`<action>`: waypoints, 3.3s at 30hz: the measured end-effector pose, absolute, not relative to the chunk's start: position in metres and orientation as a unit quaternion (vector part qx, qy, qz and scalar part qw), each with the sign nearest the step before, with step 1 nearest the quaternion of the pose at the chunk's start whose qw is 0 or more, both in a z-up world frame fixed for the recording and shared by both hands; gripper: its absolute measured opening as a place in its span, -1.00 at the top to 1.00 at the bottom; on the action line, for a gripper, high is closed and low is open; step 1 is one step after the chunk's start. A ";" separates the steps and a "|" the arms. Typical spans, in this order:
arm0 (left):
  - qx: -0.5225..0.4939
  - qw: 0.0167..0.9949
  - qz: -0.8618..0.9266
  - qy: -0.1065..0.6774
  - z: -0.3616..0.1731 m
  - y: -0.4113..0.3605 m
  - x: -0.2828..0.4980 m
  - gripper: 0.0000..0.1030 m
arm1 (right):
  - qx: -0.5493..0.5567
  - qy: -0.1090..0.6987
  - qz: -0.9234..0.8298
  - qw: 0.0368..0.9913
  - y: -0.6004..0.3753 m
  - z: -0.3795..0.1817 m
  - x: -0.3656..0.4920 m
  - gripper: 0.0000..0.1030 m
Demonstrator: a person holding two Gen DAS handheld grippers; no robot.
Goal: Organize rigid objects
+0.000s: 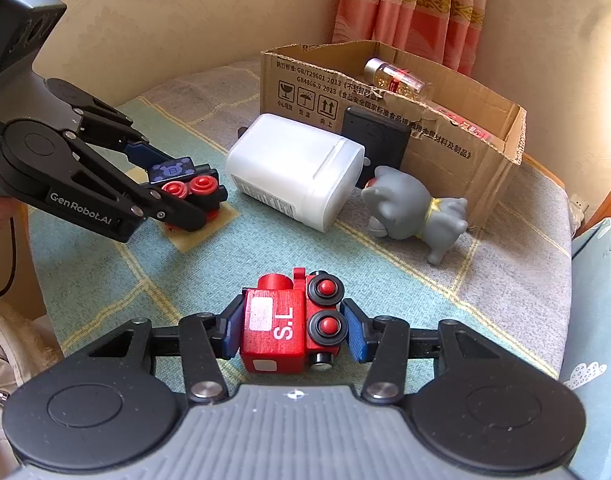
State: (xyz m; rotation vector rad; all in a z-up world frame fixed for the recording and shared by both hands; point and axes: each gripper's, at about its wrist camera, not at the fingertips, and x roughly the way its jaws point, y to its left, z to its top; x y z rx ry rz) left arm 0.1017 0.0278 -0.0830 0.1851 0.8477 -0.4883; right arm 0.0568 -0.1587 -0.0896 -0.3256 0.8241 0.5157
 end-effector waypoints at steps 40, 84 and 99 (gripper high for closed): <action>0.145 0.905 -0.259 0.305 0.030 -0.002 0.212 0.06 | -0.163 0.324 0.230 0.903 -0.183 -0.008 0.105 -0.06; 0.083 0.940 -0.127 0.305 -0.005 0.055 0.122 -0.99 | -0.066 0.387 0.108 0.914 -0.190 0.002 0.258 -1.00; 0.065 0.937 -0.133 0.316 -0.016 0.045 0.120 -0.99 | -0.051 0.381 0.058 0.921 -0.184 -0.034 0.162 -1.00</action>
